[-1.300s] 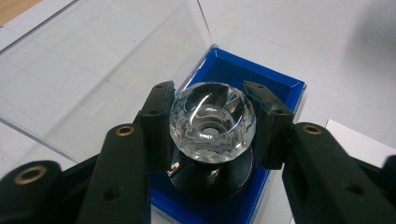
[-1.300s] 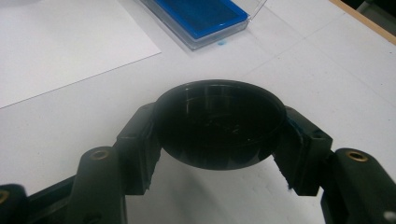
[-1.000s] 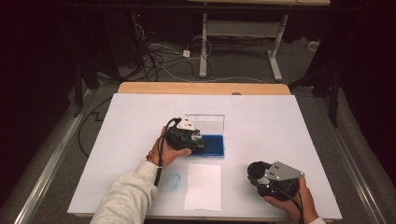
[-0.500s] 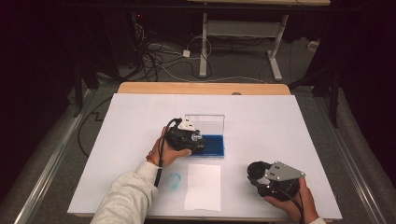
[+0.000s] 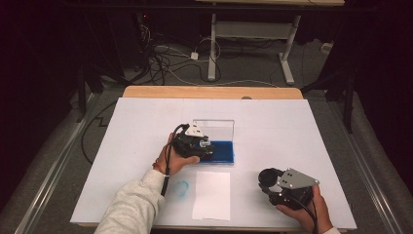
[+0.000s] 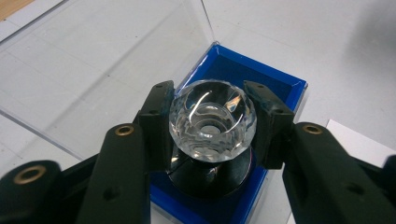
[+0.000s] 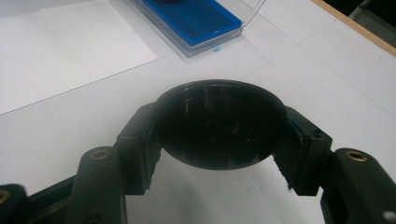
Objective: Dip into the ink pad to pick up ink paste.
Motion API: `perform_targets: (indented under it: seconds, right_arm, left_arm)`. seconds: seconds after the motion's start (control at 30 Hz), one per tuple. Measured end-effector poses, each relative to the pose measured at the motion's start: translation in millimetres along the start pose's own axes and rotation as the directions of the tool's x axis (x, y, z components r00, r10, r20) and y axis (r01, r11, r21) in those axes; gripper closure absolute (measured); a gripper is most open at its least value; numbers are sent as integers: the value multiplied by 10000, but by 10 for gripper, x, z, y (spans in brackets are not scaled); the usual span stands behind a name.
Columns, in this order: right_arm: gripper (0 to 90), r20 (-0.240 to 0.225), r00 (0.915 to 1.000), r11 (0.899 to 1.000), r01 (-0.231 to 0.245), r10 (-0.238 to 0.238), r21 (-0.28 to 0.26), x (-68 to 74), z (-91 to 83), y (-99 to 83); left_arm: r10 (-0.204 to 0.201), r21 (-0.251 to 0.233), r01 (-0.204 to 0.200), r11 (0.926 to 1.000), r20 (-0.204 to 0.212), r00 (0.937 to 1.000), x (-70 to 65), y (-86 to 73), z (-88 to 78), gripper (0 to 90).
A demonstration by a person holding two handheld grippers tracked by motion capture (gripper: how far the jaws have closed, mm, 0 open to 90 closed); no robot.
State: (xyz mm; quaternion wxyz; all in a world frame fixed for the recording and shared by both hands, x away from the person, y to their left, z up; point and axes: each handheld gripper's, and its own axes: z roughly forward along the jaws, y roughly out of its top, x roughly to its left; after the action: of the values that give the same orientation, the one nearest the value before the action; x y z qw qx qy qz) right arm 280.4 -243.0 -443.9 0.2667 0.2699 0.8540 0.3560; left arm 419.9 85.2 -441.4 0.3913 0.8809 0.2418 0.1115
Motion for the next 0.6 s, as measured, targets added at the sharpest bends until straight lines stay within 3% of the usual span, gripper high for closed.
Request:
perform_targets:
  seconds: [0.27, 0.6]
  right_arm:
    - [387, 79, 9999, 9999, -105, 106, -110, -20, -22, 3]
    - [387, 106, 9999, 9998, -107, 109, -151, -28, -39, 5]
  left_arm:
    - [134, 375, -129, 9992, -123, 9998, -29, 87, -12, 549]
    - [698, -216, -699, 9973, -62, 9975, -138, 463, -274, 549]
